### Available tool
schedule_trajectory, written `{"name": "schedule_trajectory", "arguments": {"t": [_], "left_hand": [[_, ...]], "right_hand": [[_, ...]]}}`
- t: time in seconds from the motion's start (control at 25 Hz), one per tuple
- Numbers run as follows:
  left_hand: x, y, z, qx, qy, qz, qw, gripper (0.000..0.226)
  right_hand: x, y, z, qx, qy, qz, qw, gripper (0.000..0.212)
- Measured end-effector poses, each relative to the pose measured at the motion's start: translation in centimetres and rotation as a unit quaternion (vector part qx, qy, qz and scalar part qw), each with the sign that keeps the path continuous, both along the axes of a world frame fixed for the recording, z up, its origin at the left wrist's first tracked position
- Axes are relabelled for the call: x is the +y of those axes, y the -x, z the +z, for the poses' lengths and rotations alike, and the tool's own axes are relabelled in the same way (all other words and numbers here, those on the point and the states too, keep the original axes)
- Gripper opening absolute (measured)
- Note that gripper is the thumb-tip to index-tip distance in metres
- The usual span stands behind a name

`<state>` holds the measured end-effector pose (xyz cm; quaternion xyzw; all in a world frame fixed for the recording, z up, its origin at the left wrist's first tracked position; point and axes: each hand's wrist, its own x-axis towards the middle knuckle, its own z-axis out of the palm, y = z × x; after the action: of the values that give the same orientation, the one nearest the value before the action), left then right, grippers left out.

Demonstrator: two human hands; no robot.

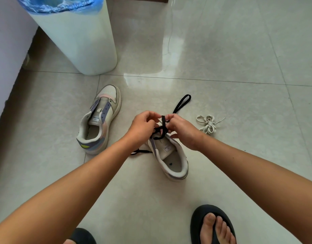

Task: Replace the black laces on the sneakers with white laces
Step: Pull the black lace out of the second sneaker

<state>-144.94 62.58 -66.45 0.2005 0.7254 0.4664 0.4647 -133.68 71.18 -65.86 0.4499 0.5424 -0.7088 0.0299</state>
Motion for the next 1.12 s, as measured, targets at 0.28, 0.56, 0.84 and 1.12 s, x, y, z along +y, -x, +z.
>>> {"name": "schedule_trajectory", "arguments": {"t": [0.28,0.56,0.84,1.12], "left_hand": [[-2.2,3.8,-3.0,0.355,0.071,-0.387,0.848,0.062],[-3.9,3.9,-3.6,0.533,0.133,-0.377,0.746,0.059],[-4.5,2.3,-3.2,0.567,0.168,-0.346,0.728,0.048],[-4.8,1.6,-3.8,0.57,-0.005,-0.331,0.752,0.041]], "right_hand": [[1.9,0.5,4.1,0.179,0.117,-0.12,0.969,0.013],[12.9,-3.1,6.5,0.216,0.079,-0.381,0.896,0.015],[18.1,-4.1,5.9,0.053,-0.099,-0.305,0.946,0.02],[8.4,-0.3,5.6,-0.155,-0.391,0.259,0.869,0.029]]}}
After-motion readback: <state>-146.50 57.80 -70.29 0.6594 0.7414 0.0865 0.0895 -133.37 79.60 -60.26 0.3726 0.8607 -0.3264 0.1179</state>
